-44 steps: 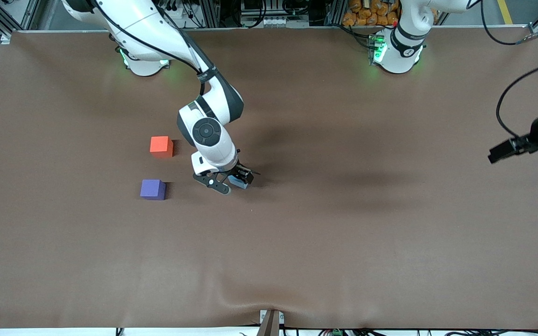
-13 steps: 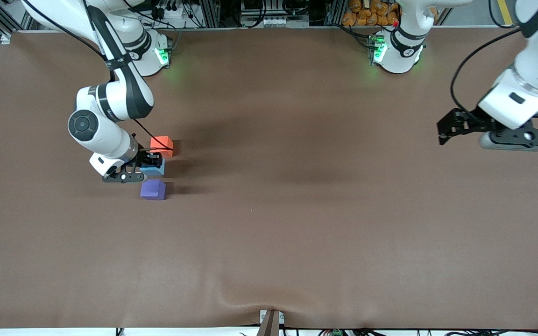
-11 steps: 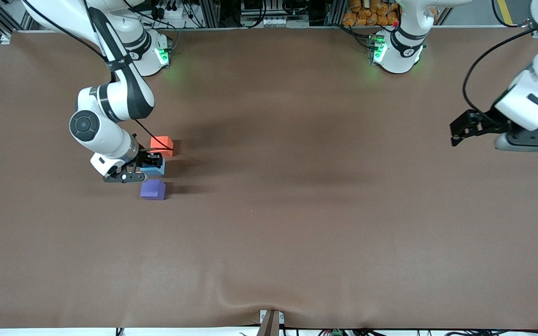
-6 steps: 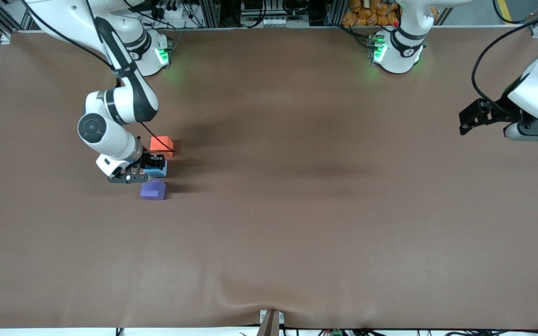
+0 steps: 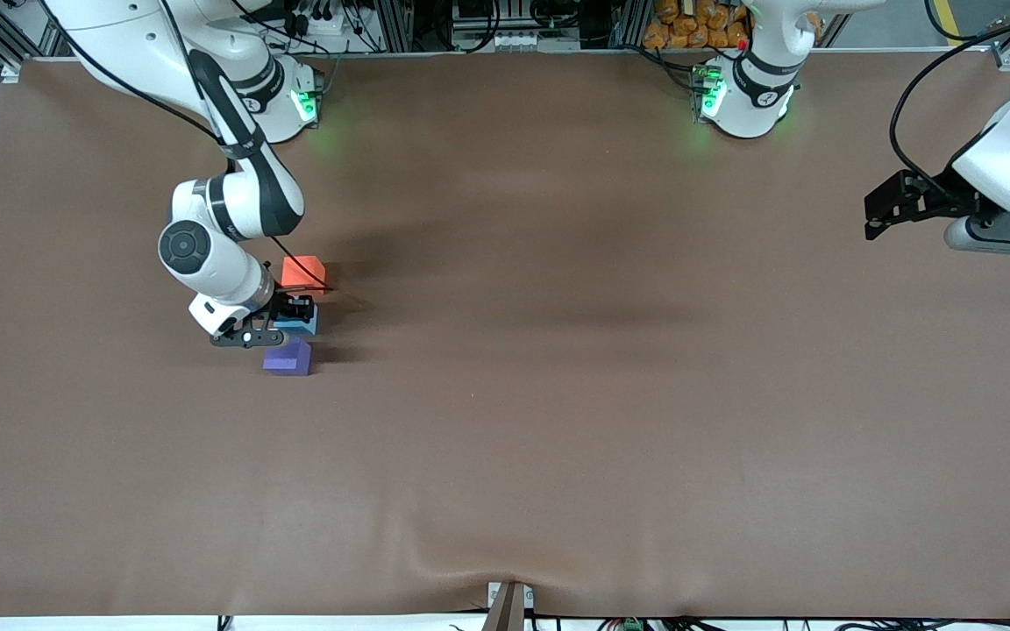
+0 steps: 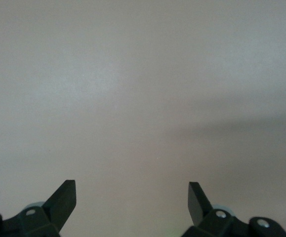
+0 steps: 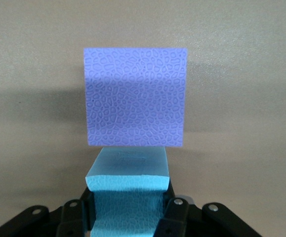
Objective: Place blue block between orange and purple blocks
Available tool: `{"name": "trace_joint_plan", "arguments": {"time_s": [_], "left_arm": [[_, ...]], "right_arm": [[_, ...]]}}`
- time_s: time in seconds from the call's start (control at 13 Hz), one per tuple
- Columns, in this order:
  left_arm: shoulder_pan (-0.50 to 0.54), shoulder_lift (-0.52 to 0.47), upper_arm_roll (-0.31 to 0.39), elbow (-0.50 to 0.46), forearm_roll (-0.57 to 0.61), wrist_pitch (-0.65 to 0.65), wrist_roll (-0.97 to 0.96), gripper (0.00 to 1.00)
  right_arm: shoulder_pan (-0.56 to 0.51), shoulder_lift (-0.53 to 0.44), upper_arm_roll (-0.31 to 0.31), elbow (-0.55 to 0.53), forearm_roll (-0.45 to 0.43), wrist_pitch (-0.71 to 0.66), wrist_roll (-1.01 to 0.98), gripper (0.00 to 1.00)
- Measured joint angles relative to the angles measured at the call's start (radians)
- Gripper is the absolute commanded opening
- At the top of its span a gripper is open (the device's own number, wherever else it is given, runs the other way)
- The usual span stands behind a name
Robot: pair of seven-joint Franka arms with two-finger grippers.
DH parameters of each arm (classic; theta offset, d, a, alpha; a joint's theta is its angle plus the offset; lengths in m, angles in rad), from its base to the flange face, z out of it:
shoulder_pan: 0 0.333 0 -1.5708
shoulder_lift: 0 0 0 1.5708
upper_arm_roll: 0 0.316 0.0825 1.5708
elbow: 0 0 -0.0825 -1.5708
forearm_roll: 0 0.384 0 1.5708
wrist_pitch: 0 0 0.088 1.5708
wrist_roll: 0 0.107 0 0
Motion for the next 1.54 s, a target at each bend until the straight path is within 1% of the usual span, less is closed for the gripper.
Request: {"name": "trace_joint_plan", "arguments": {"time_s": [0.31,0.38,0.46,0.54,0.62,0.77,0.85,1.0,1.08,1.23,1.38,1.54], "left_arm": [[0.000,-0.001,0.000,0.004,0.000,-0.003,0.002,1.00],[0.000,-0.004,0.000,0.006,0.000,-0.006,0.002,1.00],[0.000,-0.008,0.000,0.007,0.000,-0.012,0.002,1.00],[0.000,-0.012,0.000,0.007,0.000,-0.017,0.002,1.00],[0.000,-0.014,0.000,0.007,0.000,-0.022,0.002,1.00],[0.000,-0.015,0.000,0.007,0.000,-0.029,0.001,1.00],[0.000,-0.015,0.000,0.007,0.000,-0.030,0.000,1.00],[0.000,-0.015,0.000,0.007,0.000,-0.031,-0.001,1.00],[0.000,-0.015,0.000,0.008,0.000,-0.032,-0.004,1.00],[-0.001,-0.019,-0.002,0.008,0.000,-0.042,-0.013,1.00],[-0.001,-0.032,-0.004,0.008,0.000,-0.061,-0.023,1.00],[-0.001,-0.049,-0.005,0.008,0.000,-0.076,-0.046,1.00]], "right_arm": [[-0.002,0.002,-0.008,0.007,0.001,-0.010,0.032,1.00],[-0.002,-0.001,-0.008,0.028,0.001,-0.044,0.044,1.00],[-0.002,-0.009,-0.008,0.072,0.001,-0.120,0.051,1.00],[-0.002,-0.022,-0.008,0.145,0.001,-0.248,0.053,1.00],[-0.002,-0.036,-0.008,0.243,0.001,-0.400,0.053,1.00],[-0.003,-0.056,-0.009,0.466,0.001,-0.691,0.053,1.00],[-0.006,-0.063,-0.010,0.563,0.000,-0.795,0.054,1.00],[-0.039,-0.069,-0.011,0.699,-0.015,-0.910,0.051,1.00],[-0.076,-0.069,-0.011,0.753,-0.027,-0.969,0.023,1.00],[-0.156,-0.067,-0.012,0.864,-0.032,-1.084,-0.105,1.00],[-0.210,-0.070,-0.011,0.975,-0.032,-1.180,-0.182,1.00],[-0.221,-0.076,-0.009,1.033,-0.032,-1.228,-0.190,1.00]]}}
